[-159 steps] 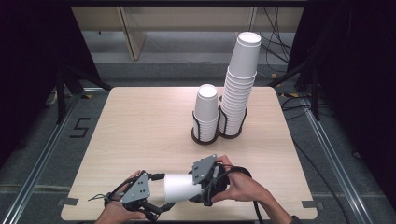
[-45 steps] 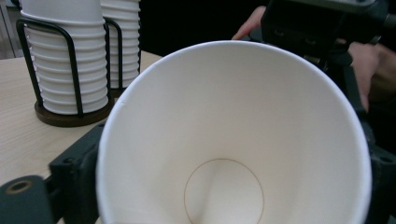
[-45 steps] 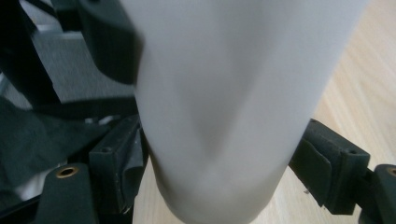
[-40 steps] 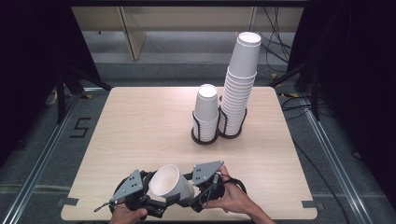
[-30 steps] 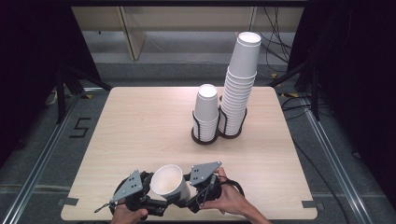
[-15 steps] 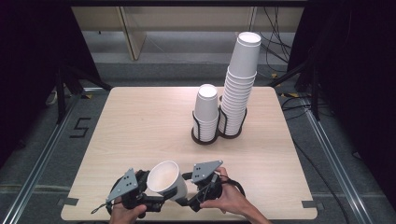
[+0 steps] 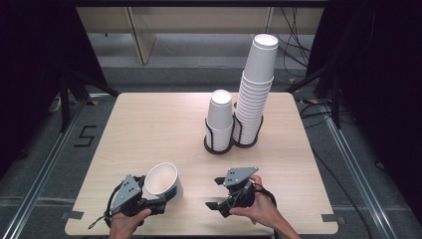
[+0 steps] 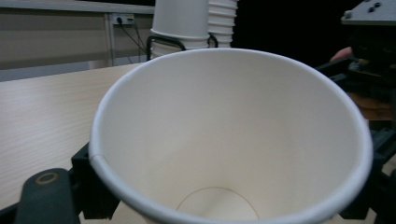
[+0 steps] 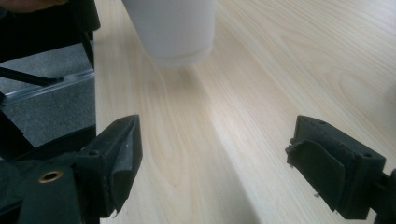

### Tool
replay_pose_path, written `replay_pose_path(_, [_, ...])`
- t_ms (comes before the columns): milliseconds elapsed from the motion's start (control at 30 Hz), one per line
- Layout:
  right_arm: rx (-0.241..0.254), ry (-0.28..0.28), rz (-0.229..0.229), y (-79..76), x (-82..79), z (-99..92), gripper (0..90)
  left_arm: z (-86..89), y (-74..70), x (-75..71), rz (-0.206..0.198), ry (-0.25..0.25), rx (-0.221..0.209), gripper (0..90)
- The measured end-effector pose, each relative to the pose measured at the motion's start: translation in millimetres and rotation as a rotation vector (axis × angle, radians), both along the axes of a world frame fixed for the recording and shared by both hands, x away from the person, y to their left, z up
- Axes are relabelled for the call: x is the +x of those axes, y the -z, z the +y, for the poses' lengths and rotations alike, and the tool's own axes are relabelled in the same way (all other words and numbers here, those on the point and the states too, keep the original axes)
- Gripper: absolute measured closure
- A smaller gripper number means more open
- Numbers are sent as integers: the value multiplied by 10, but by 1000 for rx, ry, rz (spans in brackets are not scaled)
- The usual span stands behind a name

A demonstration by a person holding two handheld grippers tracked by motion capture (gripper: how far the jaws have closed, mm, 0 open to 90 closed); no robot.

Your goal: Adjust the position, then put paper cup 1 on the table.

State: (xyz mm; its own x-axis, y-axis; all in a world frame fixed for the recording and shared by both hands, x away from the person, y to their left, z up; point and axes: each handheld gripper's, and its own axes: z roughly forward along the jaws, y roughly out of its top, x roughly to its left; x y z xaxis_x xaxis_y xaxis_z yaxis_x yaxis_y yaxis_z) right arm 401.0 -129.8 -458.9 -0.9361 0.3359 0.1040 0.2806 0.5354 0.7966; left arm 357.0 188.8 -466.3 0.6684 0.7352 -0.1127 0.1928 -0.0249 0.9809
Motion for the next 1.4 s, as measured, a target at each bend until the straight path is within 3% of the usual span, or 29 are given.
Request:
replay_pose_path(33, [3,2,-9,5,5,-12,178,24,-5,-3,12,-22,24,159])
replay_pose_path(267, [-4,24,1,35,-2,-108,177,147,30,66,18,-128,60,158])
replay_pose_path(400, [-4,34,8,44,-14,-138,176,181,41,82,14,-158,83,158])
replay_pose_path(867, [-3,65,20,49,-45,-273,174,231,40,117,21,-188,83,158])
replay_pose_path(1400, [-19,99,3,53,-56,-398,174,310,-13,445,34,-248,70,157])
